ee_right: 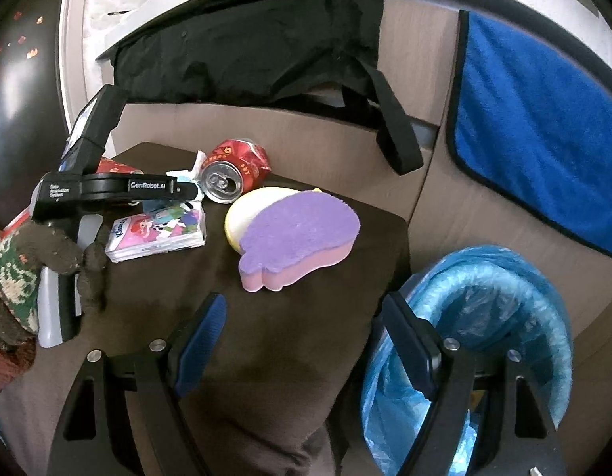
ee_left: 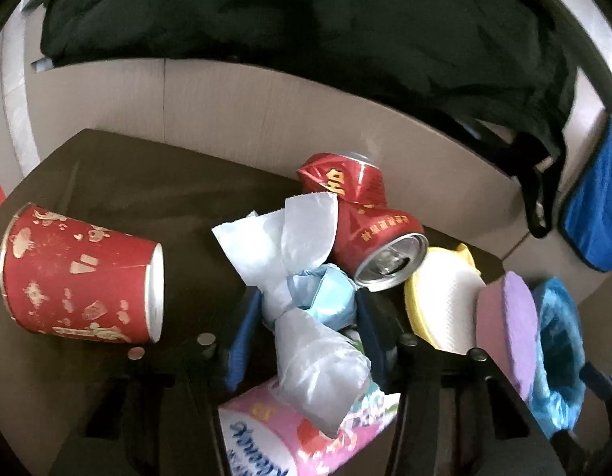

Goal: Collect trash
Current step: 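Grasp the white plastic bag with blue tissue with the left tool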

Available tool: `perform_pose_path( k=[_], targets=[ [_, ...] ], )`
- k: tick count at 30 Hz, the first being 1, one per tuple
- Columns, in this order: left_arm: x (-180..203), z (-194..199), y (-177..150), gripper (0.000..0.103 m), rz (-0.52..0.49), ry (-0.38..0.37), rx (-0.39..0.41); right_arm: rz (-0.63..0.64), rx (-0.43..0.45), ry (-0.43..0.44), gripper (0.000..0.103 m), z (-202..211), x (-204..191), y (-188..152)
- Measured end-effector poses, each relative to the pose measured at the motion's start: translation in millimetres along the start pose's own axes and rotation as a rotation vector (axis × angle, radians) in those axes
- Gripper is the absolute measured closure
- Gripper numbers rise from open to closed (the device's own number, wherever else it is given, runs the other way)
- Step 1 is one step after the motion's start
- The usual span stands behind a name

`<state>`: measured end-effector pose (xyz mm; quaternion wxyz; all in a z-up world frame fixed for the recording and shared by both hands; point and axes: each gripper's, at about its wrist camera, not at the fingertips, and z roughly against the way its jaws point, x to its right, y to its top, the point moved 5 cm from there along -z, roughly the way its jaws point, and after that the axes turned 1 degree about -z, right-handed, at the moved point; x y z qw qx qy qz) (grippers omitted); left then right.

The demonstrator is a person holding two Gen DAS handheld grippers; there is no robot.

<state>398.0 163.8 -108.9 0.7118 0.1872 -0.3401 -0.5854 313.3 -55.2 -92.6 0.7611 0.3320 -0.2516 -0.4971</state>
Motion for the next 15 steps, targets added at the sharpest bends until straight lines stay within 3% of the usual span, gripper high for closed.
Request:
perform_pose_path(
  k=[9, 15],
  targets=[
    [-27.4, 105.8, -21.0, 0.055, 0.023, -0.081, 0.178, -0.046, 0.005, 0.063, 0.025, -6.4, -15.9, 23.2],
    [-89.6, 151.0, -50.1, 0.055, 0.086, 0.036, 0.273, 0.016, -0.011, 0.122, 0.025, -19.3, -59.8, 42.9]
  ],
)
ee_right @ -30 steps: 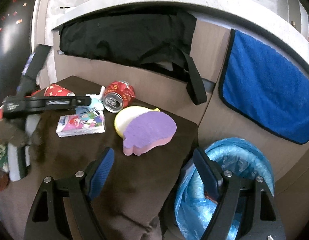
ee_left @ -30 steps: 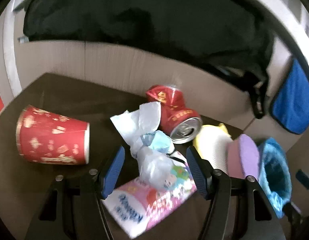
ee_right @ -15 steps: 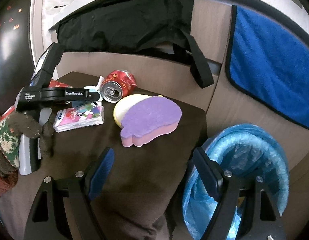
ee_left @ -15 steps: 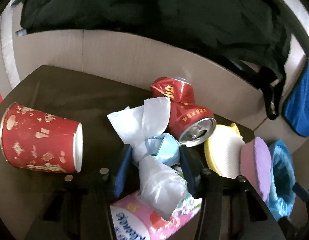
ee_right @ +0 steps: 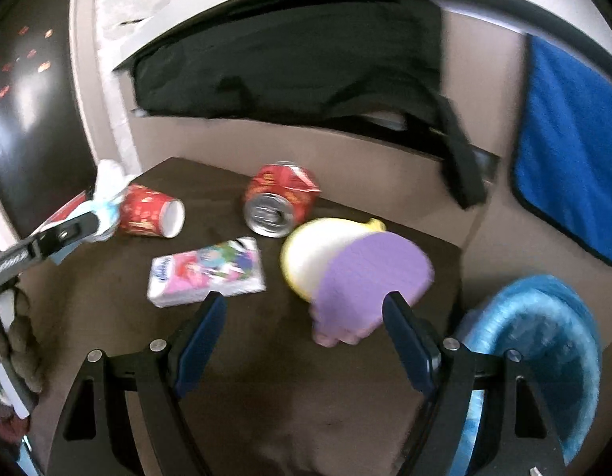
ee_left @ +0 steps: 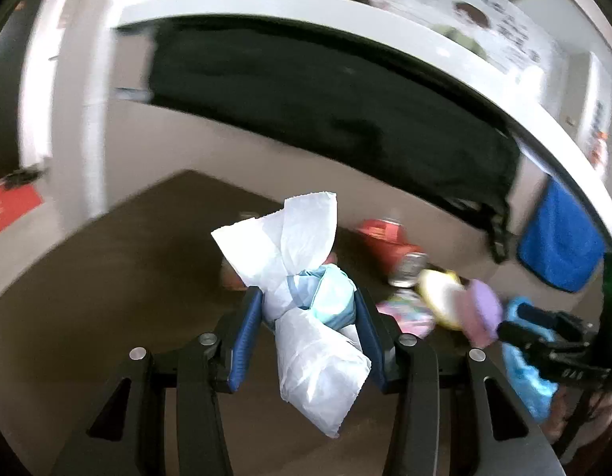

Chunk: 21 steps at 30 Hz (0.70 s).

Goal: Collect trash
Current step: 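Grasp the white plastic bag with blue tissue with the left tool, then grasp the red paper cup with the right tool while the left tool holds the white bag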

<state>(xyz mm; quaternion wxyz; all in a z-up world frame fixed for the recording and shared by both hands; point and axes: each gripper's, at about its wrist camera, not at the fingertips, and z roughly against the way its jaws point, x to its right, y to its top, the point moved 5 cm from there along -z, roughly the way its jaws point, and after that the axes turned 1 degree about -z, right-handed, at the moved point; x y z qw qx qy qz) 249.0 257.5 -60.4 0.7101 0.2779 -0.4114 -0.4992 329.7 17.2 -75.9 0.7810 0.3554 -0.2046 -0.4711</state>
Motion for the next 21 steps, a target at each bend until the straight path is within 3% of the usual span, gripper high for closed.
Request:
perform_pose_path(
  k=[5, 9, 14, 21],
  targets=[
    [-54.9, 18.0, 2.8, 0.055, 0.054, 0.104, 0.074, 0.14, -0.006, 0.092, 0.025, -24.3, -64.0, 21.0],
    [-86.2, 27.3, 4.9, 0.055, 0.127, 0.142, 0.155, 0.345, -0.003, 0.153, 0.025, -48.8, -124.0, 37.0],
    [-118.1, 32.6, 2.8, 0.055, 0.25, 0.117, 0.209, 0.59, -0.015, 0.131, 0.028, -83.4, -171.9, 50.6],
    [-132.5, 24.4, -7.2, 0.055, 0.318, 0.096, 0.176, 0.768, 0.008, 0.07, 0.028, -125.4, -197.6, 61.3]
  ],
)
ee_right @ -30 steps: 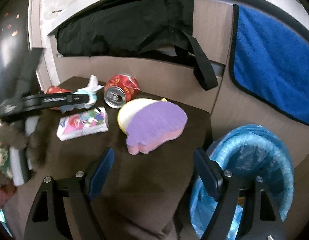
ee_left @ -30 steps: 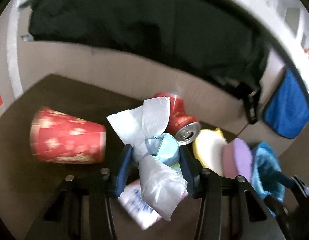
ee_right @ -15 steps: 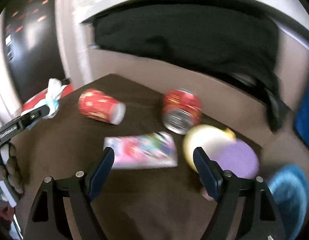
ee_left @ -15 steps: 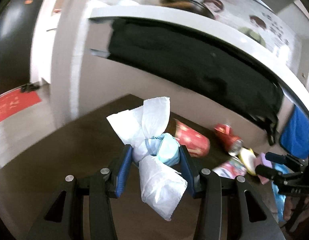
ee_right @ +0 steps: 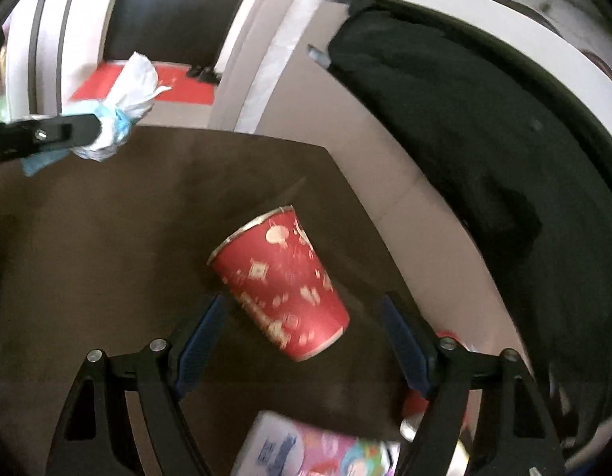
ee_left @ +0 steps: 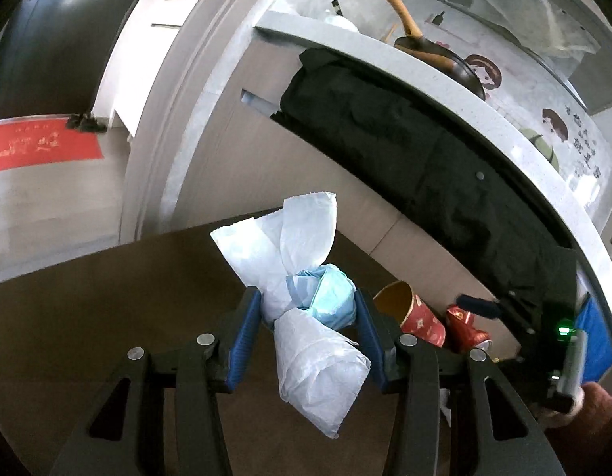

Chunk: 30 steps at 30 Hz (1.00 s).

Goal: Collect trash
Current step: 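Grasp the red paper cup with the right tool while the left tool holds the white bag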

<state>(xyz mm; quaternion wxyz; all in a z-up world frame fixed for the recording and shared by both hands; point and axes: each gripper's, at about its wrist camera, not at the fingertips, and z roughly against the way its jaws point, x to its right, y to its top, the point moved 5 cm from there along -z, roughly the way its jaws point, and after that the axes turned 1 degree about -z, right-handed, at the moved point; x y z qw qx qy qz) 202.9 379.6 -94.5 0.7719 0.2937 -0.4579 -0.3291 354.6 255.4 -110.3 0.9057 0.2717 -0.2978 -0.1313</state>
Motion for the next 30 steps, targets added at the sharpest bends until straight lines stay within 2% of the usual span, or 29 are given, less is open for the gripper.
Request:
perform_pose_path(
  k=[5, 6, 7, 8, 14, 17, 19, 20, 21, 22, 24, 26, 28, 30],
  targets=[
    [2.5, -1.8, -2.7, 0.055, -0.01, -0.009, -0.016, 0.085, -0.046, -0.039, 0.028, -32.0, -3.5, 8.6],
    [2.4, -2.3, -2.9, 0.055, -0.011, -0.01, -0.019, 0.078, -0.051, -0.039, 0.032, -33.9, -3.6, 7.8],
    [2.1, -2.5, -3.2, 0.055, -0.009, -0.009, -0.02, 0.055, -0.063, -0.04, 0.041, -38.4, -1.0, 7.6],
    [1.8, -2.7, -3.1, 0.055, -0.007, -0.007, -0.02, 0.035, -0.071, -0.036, 0.042, -39.9, 1.6, 6.3],
    [7.0, -3.9, -3.9, 0.055, -0.032, 0.0, -0.019, -0.253, -0.067, 0.044, 0.048, -20.3, 38.3, -6.4],
    [16.6, -5.7, -5.8, 0.055, -0.072, -0.005, -0.031, -0.389, -0.064, 0.087, 0.061, 0.0, 57.3, -18.3],
    [26.6, -6.0, -9.4, 0.055, -0.106, -0.014, -0.044, -0.454, -0.064, 0.118, 0.061, 17.7, 62.9, -30.6],
    [31.1, -5.2, -10.0, 0.055, -0.121, -0.016, -0.045, -0.458, -0.061, 0.124, 0.071, 24.6, 62.3, -35.9],
    [36.3, -3.5, -10.4, 0.055, -0.136, -0.018, -0.044, -0.455, -0.067, 0.127, 0.089, 27.2, 61.2, -39.9],
    [39.5, -2.4, -9.7, 0.055, -0.142, -0.02, -0.042, -0.453, -0.08, 0.136, 0.092, 31.2, 59.5, -46.0],
    [43.9, 1.0, -7.9, 0.055, -0.141, -0.021, -0.033, -0.462, -0.087, 0.167, 0.091, 35.5, 57.2, -55.0],
    [45.9, 3.0, -5.1, 0.055, -0.141, -0.015, -0.017, -0.465, -0.09, 0.197, 0.081, 37.1, 52.4, -59.5],
    [46.6, 2.6, -6.5, 0.055, -0.139, -0.012, -0.011, -0.475, -0.073, 0.206, 0.045, 39.1, 49.3, -61.3],
    [46.7, -0.2, -9.3, 0.055, -0.141, -0.014, -0.017, -0.476, -0.04, 0.17, 0.037, 45.5, 51.6, -58.6]
  ],
)
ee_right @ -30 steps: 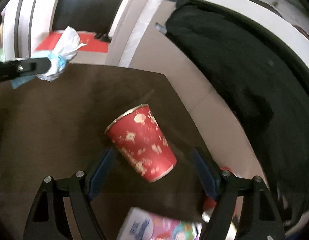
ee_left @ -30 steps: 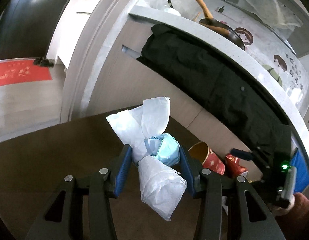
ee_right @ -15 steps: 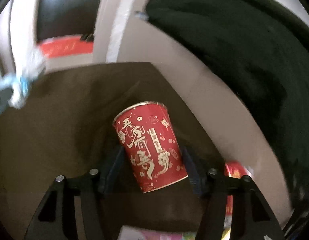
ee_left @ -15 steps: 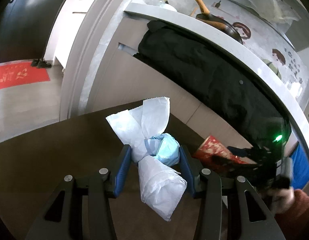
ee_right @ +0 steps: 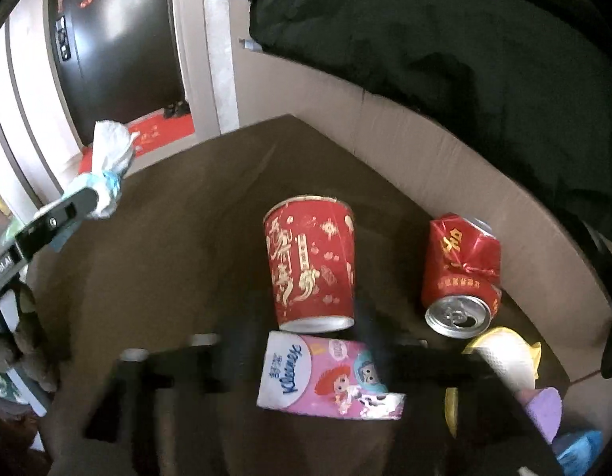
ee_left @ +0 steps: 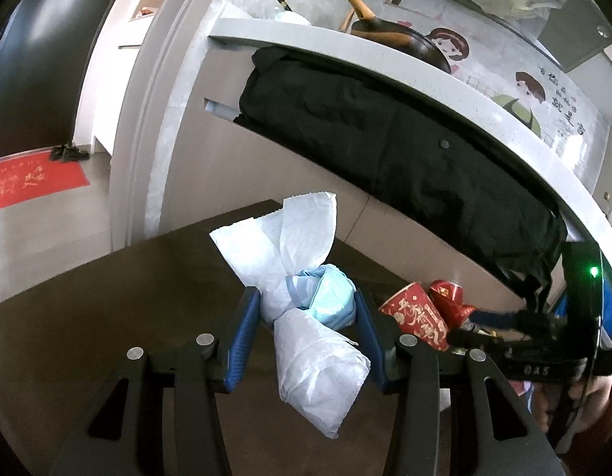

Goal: Collect trash
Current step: 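Grasp the red paper cup with the right tool while the left tool holds the white bag, then carry the white bag and red paper cup with both tools over the bin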

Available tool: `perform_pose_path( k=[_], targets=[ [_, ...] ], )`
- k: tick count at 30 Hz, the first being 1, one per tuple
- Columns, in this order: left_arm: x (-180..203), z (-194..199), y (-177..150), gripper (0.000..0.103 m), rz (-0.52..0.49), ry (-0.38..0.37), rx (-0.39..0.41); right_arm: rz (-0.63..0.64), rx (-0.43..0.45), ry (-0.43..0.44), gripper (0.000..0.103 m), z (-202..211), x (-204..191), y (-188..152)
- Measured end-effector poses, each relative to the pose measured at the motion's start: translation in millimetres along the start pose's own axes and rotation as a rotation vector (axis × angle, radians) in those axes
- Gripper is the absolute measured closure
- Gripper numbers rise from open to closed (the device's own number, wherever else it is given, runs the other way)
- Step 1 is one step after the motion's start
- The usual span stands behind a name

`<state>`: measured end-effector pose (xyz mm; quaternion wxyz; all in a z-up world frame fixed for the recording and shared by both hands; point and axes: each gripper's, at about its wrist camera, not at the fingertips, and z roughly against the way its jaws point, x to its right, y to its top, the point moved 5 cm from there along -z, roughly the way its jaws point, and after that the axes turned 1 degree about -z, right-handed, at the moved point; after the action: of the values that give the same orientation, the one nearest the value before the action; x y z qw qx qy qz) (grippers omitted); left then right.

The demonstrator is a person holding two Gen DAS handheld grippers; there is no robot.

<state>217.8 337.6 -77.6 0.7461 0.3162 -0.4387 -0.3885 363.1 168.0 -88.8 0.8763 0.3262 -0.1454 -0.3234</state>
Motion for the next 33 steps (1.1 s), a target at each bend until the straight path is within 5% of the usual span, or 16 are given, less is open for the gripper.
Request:
perform_pose_path(
  k=[6, 14, 23, 33],
  targets=[
    [-2.4, -8.0, -5.4, 0.055, -0.006, -0.006, -0.018, 0.089, -0.05, -0.091, 0.029, -36.7, -10.4, 22.1],
    [-6.0, -13.7, -5.5, 0.055, 0.006, -0.019, -0.038, 0.037, -0.15, -0.1, 0.042, -70.3, -6.5, 31.7],
    [33.9, -5.2, -5.3, 0.055, -0.101, -0.034, -0.043, -0.139, 0.013, -0.042, 0.046, 25.1, 15.4, 23.0],
    [158.6, 26.7, -11.6, 0.055, -0.281, -0.184, -0.017, -0.245, 0.193, -0.107, 0.045, 132.7, 53.3, -27.5]
  ],
)
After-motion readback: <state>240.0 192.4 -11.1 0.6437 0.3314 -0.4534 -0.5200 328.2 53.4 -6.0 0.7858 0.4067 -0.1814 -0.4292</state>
